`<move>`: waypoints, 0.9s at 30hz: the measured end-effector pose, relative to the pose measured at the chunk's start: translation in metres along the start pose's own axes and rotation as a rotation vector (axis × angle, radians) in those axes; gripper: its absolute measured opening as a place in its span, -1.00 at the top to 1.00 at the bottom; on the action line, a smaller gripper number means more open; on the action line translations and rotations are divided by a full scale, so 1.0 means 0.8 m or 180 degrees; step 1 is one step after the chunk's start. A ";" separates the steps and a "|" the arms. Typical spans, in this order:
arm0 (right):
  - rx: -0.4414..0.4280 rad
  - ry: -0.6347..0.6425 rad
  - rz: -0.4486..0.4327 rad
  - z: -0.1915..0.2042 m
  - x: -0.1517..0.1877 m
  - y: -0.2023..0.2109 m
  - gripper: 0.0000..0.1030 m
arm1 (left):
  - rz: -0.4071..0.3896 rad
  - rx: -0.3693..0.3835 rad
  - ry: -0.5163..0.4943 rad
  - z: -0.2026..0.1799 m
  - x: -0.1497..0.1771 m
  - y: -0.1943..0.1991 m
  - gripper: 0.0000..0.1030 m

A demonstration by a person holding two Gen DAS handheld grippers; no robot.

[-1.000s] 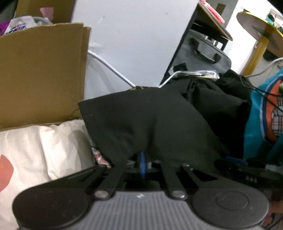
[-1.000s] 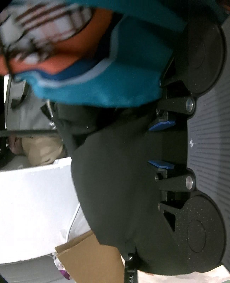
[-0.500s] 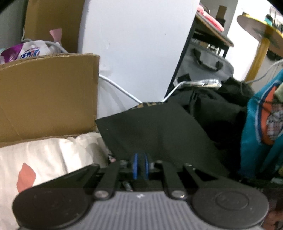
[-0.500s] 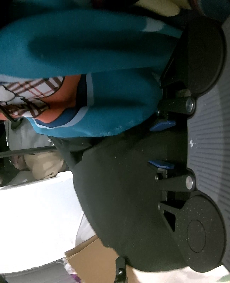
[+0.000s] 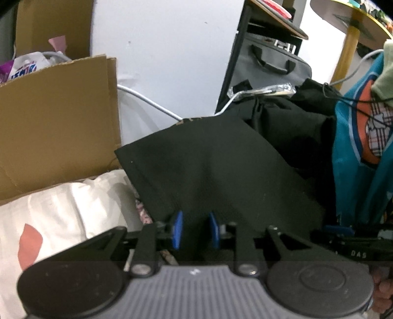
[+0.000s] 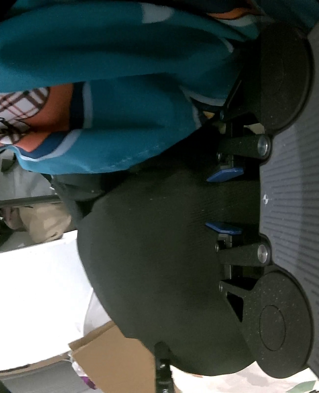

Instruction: Fold clothes

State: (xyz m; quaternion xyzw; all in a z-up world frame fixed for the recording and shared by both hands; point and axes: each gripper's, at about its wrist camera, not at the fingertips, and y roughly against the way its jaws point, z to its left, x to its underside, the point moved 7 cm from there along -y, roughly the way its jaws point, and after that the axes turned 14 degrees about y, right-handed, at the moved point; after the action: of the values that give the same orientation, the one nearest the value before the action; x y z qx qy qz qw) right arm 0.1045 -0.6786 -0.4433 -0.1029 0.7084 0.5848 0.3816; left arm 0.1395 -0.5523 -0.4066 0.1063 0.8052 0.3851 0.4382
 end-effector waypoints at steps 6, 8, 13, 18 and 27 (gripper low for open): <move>0.0043 -0.0110 0.0045 -0.004 0.010 0.005 0.18 | 0.0021 -0.0091 0.0076 0.009 0.003 0.022 0.26; 0.0129 -0.0077 0.0086 -0.001 0.008 0.011 0.17 | 0.0037 -0.0092 0.0158 0.016 0.004 0.030 0.06; 0.0152 0.0033 0.0054 0.017 -0.005 0.036 0.05 | 0.0070 -0.0251 0.0206 0.029 0.003 0.051 -0.39; 0.0038 -0.0122 0.0070 0.021 -0.011 0.052 -0.37 | 0.0142 -0.0285 0.0342 0.039 0.002 0.072 -0.66; 0.0153 -0.0357 0.0244 0.025 -0.025 0.062 -0.84 | 0.0353 -0.0244 0.0462 0.048 0.004 0.100 -0.71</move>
State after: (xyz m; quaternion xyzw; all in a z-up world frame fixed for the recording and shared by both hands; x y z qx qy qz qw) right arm 0.0972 -0.6518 -0.3934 -0.0336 0.7031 0.5867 0.4003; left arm 0.1543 -0.4757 -0.3639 0.1057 0.8124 0.4460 0.3605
